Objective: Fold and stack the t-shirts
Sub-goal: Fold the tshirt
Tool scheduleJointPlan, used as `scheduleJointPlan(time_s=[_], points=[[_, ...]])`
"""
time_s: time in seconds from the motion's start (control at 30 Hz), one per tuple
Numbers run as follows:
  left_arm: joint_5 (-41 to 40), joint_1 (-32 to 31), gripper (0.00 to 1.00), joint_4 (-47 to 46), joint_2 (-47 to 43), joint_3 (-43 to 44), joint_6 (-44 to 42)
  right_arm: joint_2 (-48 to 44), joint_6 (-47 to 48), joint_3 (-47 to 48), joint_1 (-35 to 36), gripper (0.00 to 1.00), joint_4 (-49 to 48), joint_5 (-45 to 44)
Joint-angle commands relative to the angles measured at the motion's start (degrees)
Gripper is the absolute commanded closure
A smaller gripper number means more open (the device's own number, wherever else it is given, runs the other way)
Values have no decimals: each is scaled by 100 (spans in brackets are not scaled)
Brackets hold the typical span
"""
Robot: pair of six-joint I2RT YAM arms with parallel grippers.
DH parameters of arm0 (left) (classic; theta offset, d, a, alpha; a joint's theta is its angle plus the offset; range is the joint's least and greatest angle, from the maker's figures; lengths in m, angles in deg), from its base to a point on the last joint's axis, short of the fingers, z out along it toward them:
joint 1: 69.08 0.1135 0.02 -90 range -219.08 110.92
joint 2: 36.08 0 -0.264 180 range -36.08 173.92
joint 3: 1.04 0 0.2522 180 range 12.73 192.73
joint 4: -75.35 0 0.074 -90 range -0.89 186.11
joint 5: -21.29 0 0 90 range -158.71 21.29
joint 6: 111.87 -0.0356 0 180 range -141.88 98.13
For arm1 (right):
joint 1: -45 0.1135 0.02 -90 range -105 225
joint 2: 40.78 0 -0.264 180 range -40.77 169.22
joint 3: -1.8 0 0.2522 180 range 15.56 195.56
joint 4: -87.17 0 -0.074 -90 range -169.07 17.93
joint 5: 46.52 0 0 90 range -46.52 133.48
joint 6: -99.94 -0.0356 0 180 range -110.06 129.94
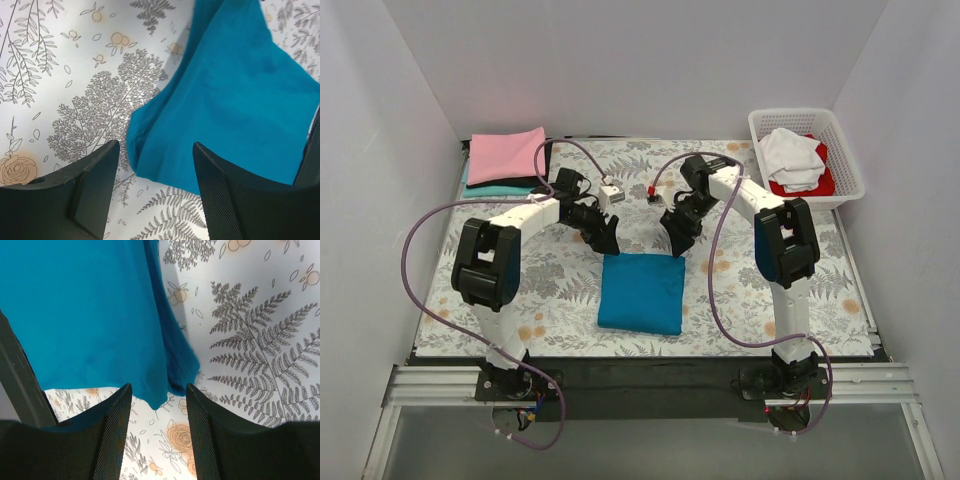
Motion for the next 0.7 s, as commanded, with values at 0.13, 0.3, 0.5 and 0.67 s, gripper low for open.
scheduleJointPlan(time_s=[0.13,0.3,0.5,0.67], points=[[-263,16,41,211,275,262,-142,-16,361,-271,13,48,152,-351],[-210,16,61,386,433,367,-185,2,405,-288,4,63,179,-369],[-78,104,95,422,381,420,-177,-50,546,-69,-5,99,319,-466],[-253,429,100,71,319,560,8,-68,563,274,-198,99,319,-615]])
